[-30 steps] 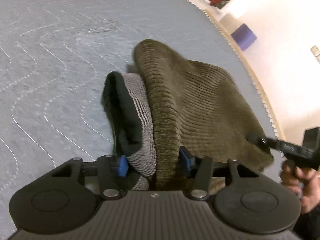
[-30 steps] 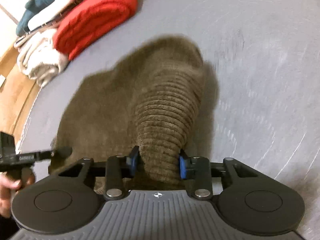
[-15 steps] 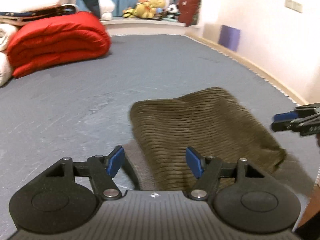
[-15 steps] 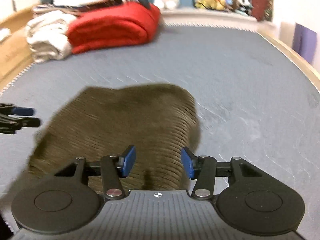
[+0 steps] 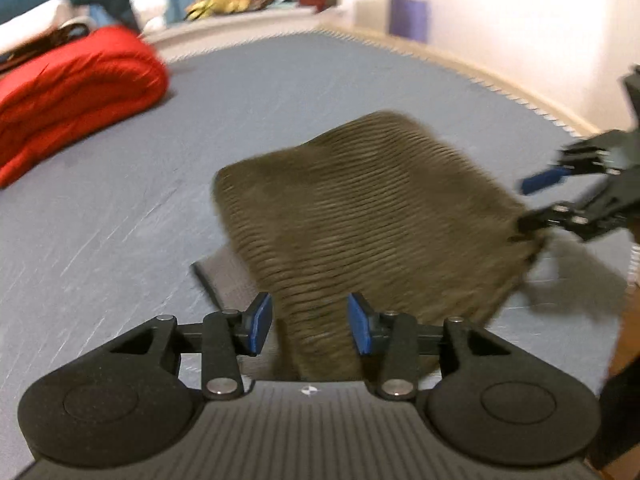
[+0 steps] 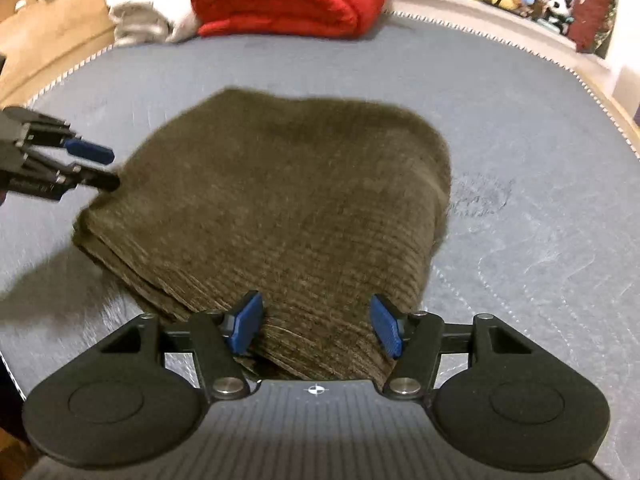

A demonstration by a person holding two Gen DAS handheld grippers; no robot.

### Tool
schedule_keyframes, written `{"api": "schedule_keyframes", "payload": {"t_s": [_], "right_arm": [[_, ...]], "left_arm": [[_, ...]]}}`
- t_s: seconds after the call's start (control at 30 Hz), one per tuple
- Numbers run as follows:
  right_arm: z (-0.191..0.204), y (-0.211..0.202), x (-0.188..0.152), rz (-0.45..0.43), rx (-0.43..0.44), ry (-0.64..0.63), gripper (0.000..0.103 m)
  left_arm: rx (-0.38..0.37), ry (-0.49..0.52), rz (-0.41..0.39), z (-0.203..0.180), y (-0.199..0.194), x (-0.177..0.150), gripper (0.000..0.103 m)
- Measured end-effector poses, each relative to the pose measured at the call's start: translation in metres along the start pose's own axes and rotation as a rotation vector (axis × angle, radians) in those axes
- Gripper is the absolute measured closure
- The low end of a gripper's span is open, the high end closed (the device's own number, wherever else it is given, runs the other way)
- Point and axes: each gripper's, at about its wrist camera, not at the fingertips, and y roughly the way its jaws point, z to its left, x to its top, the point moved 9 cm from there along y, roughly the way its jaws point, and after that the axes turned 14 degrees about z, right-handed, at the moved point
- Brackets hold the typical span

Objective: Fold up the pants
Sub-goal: 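Release the left gripper and pull both grippers back from the bundle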

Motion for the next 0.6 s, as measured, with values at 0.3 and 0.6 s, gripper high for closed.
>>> {"api": "schedule_keyframes", "payload": {"t_s": [0.3, 0.6], "right_arm": [[-0.007, 0.028, -0.020, 0.122, -0.029, 0.050, 0.026], [0.001, 0.003, -0.007, 0.129, -0.217, 0.126, 0.018]], "left_arm": [[0.010, 0.127, 0.142, -0.024, 0.038, -0.031, 0.054], [0.092, -0.026, 0.166, -0.010, 0.028, -0.034, 0.025]]}}
